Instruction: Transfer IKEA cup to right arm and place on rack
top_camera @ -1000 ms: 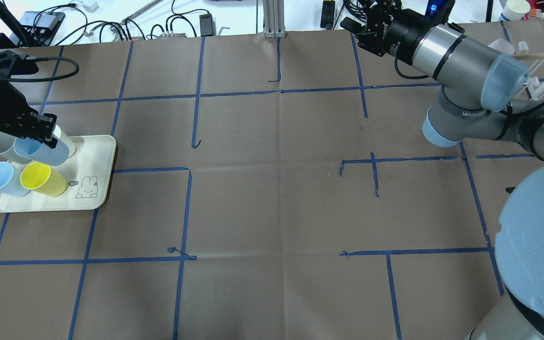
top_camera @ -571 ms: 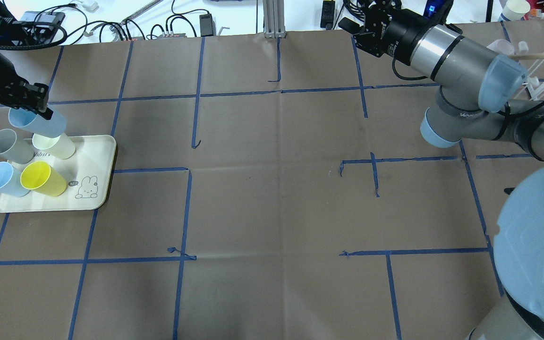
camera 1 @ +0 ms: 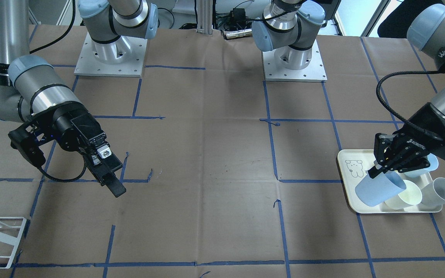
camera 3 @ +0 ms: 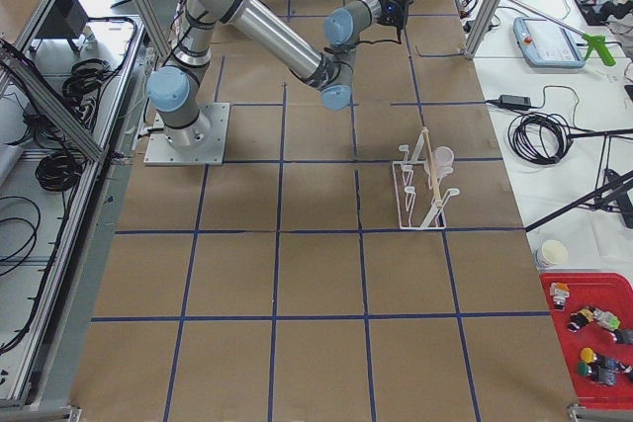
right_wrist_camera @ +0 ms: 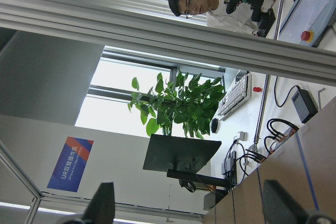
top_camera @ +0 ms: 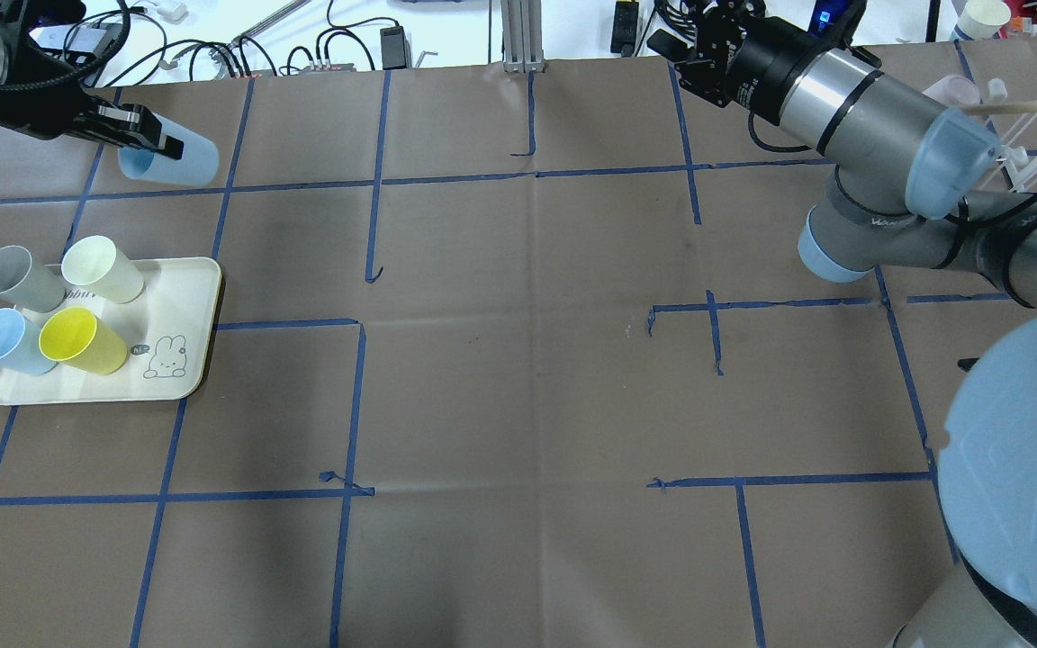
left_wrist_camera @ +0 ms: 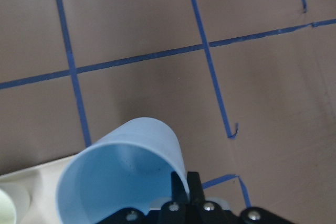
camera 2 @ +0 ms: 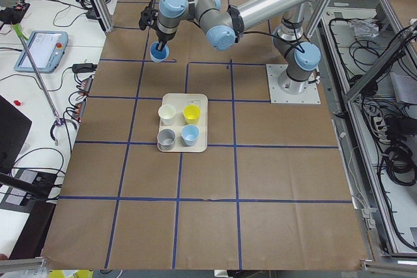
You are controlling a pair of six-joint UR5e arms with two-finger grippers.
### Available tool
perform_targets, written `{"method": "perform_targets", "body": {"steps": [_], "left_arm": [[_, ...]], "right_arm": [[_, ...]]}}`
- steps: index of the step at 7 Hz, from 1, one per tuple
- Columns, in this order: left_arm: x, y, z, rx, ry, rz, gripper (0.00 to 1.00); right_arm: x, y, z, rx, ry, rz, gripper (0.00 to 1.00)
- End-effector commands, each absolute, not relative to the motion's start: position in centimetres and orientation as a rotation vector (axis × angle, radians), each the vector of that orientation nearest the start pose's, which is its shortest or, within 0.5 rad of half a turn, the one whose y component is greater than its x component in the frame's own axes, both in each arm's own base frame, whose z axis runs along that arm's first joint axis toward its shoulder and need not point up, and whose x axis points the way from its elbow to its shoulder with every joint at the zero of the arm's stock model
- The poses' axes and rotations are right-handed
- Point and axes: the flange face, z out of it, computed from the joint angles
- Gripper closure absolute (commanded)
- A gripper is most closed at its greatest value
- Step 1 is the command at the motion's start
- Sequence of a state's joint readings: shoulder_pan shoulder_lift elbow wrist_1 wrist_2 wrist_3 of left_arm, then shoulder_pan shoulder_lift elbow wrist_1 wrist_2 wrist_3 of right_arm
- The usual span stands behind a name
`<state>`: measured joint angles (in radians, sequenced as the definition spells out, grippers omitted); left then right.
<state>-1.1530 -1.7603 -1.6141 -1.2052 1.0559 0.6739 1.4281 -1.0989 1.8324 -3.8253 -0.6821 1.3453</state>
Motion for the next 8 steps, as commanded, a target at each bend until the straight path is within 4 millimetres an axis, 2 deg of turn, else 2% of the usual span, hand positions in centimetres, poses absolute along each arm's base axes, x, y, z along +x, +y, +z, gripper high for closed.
{"method": "perform_targets", "body": {"steps": [1, 3, 5, 7, 8], "left_arm": [[5.6, -61.3, 40.8, 0.709, 3.42, -0.967, 1.0], [4.9, -62.2, 39.0, 0.78, 3.404, -1.126, 1.0], [3.5, -61.5, 35.8, 0.934, 3.347, -1.394, 1.0], [2.0, -61.5, 33.3, 1.075, 3.238, -1.67, 1.0], [0.5, -62.2, 32.4, 1.204, 3.122, -1.809, 1.0]], "right_arm": [[13.0, -57.3, 37.1, 0.495, 1.564, -0.807, 0.0], [13.1, -57.2, 36.9, 0.49, 1.56, -0.812, 0.0], [13.5, -57.1, 37.0, 0.522, 1.543, -0.782, 0.0], [15.2, -56.8, 37.1, 0.536, 1.531, -0.823, 0.0], [15.3, -56.8, 37.0, 0.536, 1.531, -0.823, 0.0]]}}
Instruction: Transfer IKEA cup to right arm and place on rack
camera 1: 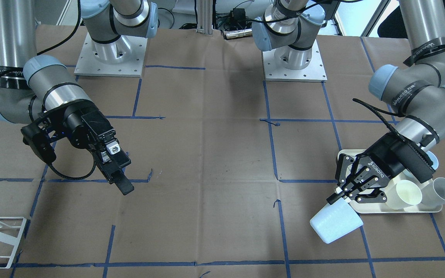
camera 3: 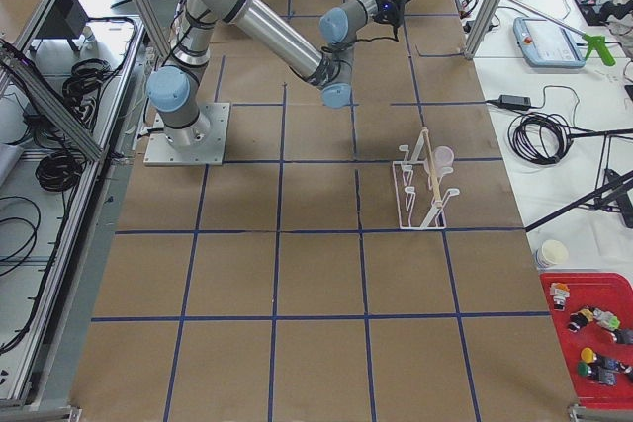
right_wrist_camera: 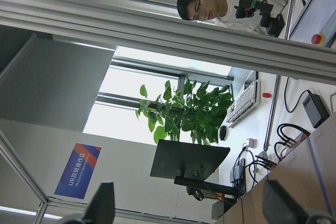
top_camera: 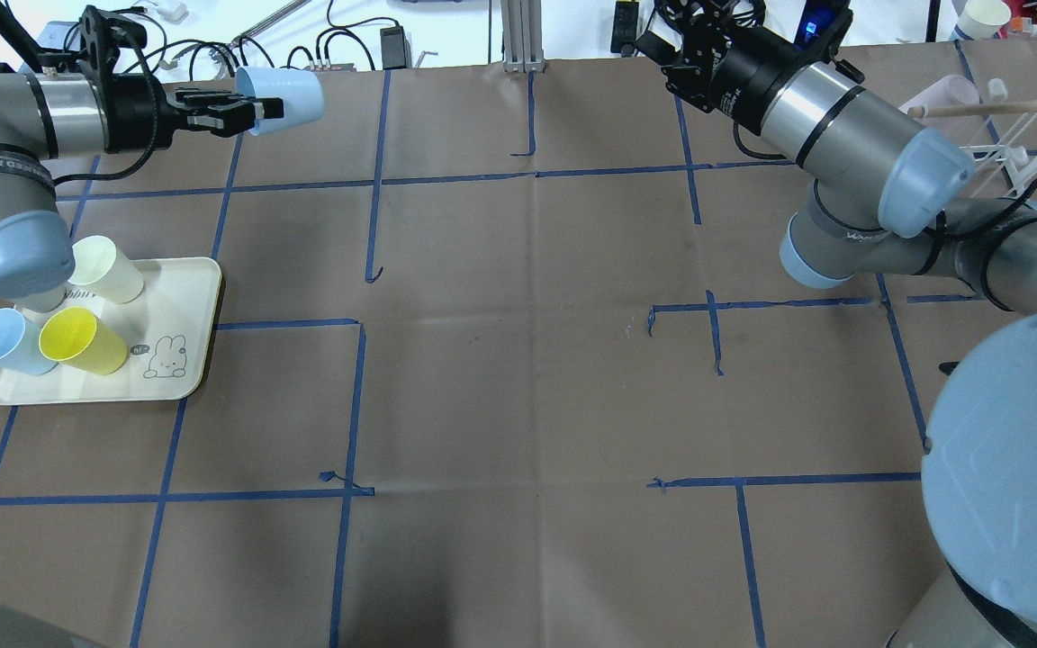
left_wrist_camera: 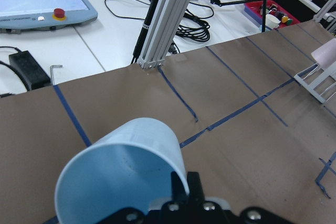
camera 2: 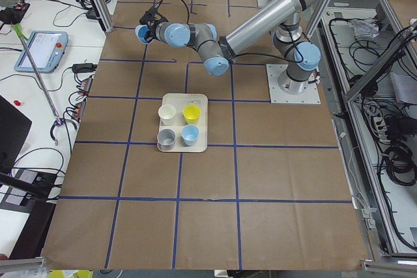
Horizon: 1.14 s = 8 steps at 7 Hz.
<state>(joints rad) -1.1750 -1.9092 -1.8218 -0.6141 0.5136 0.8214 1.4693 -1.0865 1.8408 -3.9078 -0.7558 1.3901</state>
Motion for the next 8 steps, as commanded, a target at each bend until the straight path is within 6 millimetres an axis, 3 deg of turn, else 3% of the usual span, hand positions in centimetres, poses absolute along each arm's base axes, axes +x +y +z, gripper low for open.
{"method": "perform_targets", "body": {"steps": [1, 3, 5, 6, 8], "left_arm": [[-1.2, -62.7, 31.5, -0.835, -1.946, 1.231, 1.0], [-4.3, -62.0, 31.5, -0.877, -1.789, 1.257, 1.0], [-6.3, -58.6, 29.5, -0.929, -1.679, 1.305, 1.0], [-6.8, -57.1, 27.6, -0.966, -1.642, 1.345, 1.0], [-7.9, -56.4, 28.1, -1.026, -1.601, 1.387, 1.0]], "right_arm": [[15.3, -56.8, 37.0, 0.538, 1.53, -0.822, 0.0], [15.3, -56.9, 37.0, 0.539, 1.531, -0.823, 0.0], [15.3, -56.9, 36.7, 0.54, 1.533, -0.822, 0.0], [15.3, -57.1, 35.5, 0.53, 1.527, -0.832, 0.0], [15.1, -57.0, 33.0, 0.541, 1.473, -0.853, 0.0]]}}
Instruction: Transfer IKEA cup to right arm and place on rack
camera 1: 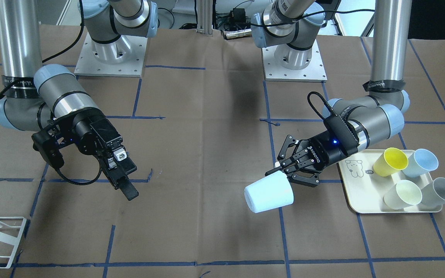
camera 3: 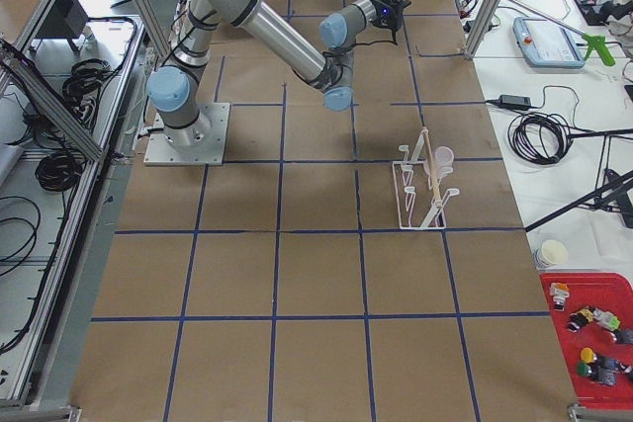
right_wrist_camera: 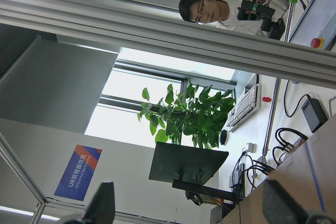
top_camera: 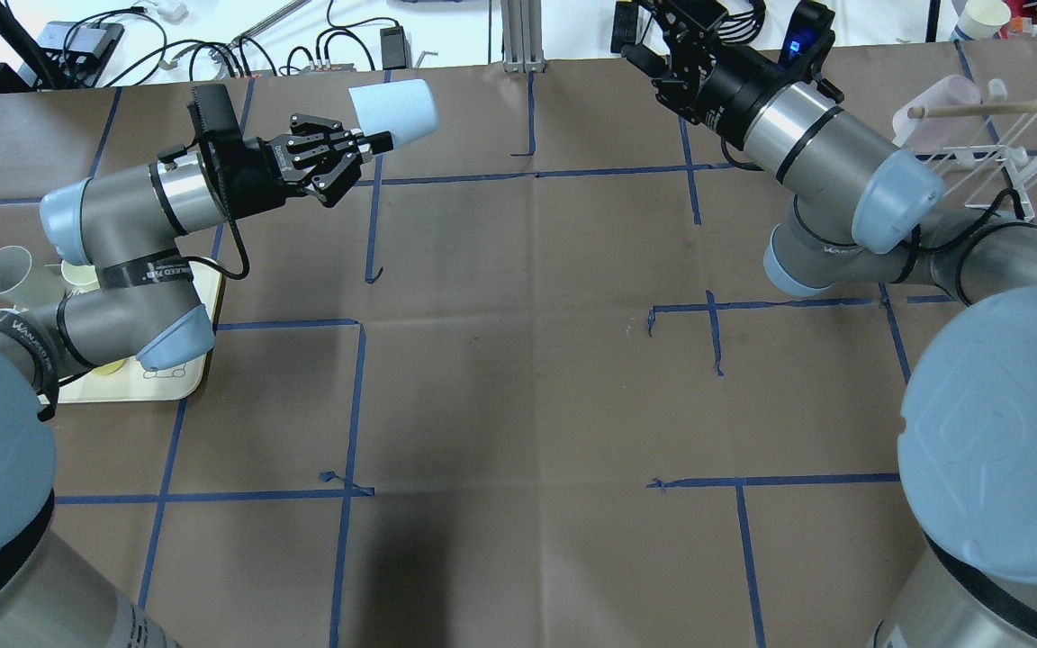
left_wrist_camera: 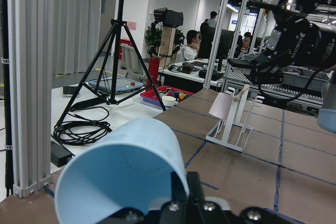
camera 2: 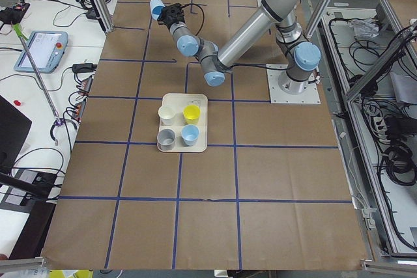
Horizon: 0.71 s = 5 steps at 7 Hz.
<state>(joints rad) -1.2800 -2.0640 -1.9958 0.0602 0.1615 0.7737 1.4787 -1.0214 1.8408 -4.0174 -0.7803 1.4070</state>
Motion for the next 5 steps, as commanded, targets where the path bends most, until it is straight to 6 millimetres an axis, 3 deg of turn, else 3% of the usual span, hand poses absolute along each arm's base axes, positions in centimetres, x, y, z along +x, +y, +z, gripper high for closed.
{"method": "perform_targets", "body": {"steps": [1, 4, 5], "left_arm": [[-9.9, -55.9, 28.7, -1.07, -1.583, 1.383, 1.0], [-15.0, -55.3, 30.3, -1.184, -1.694, 1.381, 1.0], [-15.5, -55.3, 31.3, -1.181, -1.75, 1.373, 1.0]], "right_arm": [[14.9, -57.1, 32.8, 0.594, 1.444, -0.875, 0.0], [16.4, -57.0, 31.0, 0.7, 1.4, -0.968, 0.0], [17.9, -56.7, 30.6, 0.726, 1.395, -0.977, 0.0]]}}
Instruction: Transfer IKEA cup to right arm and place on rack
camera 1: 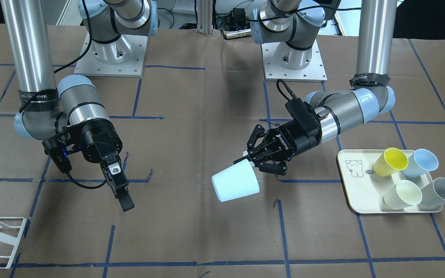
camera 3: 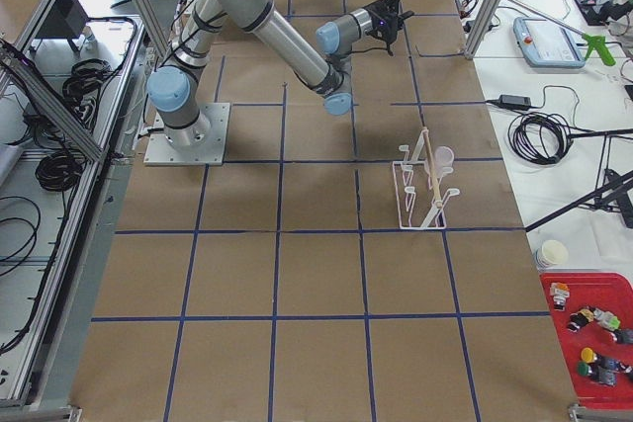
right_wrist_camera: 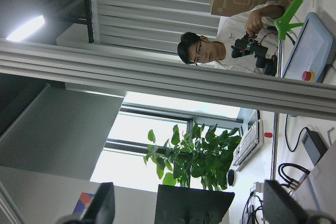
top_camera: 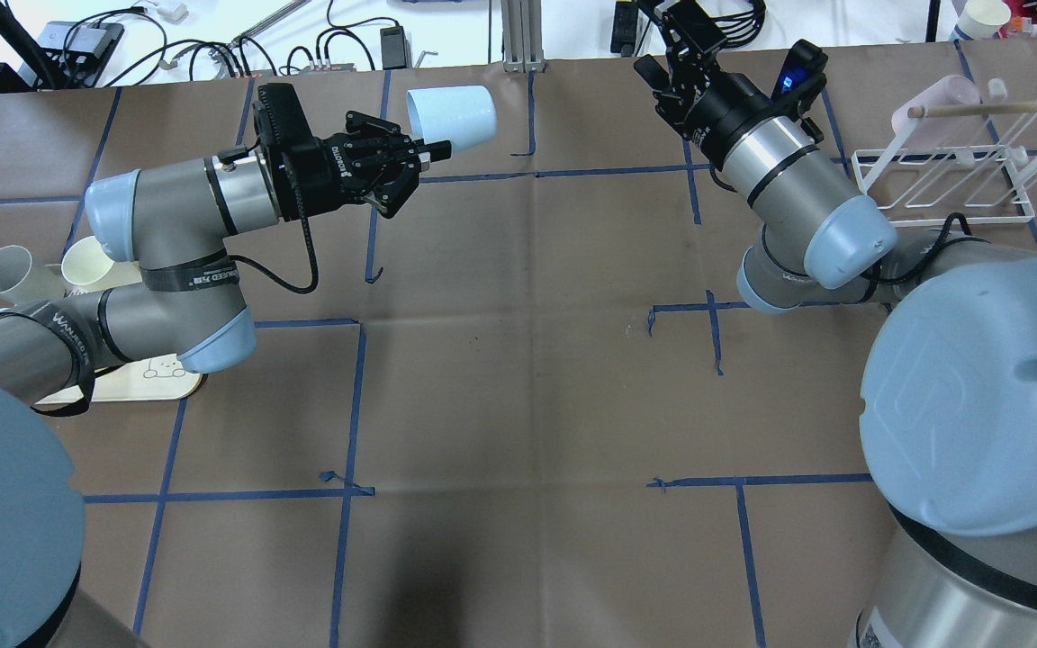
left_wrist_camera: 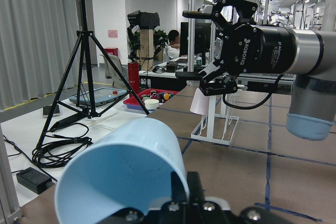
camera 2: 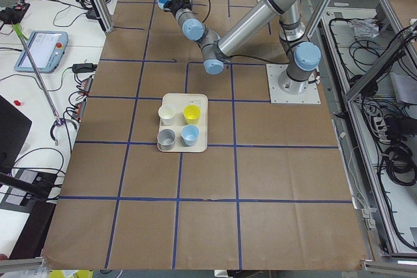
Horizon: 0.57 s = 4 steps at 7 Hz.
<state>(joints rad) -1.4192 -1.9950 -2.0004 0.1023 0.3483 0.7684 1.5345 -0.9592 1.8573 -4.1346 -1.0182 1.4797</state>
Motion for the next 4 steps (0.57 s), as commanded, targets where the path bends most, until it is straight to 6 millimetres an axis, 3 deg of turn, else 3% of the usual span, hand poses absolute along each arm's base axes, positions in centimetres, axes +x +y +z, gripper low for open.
{"method": "perform_targets", "body": {"steps": [1, 4], "left_arm": [[-17.3, -54.9, 32.5, -1.177, -1.789, 1.324, 1.0], [-19.3, -54.5, 32.3, -1.14, -1.822, 1.253, 1.0]], "right_arm": [[18.6, -56.3, 30.5, 0.739, 1.397, -0.975, 0.0], [19.3, -55.7, 29.8, 0.84, 1.351, -0.898, 0.0]]}}
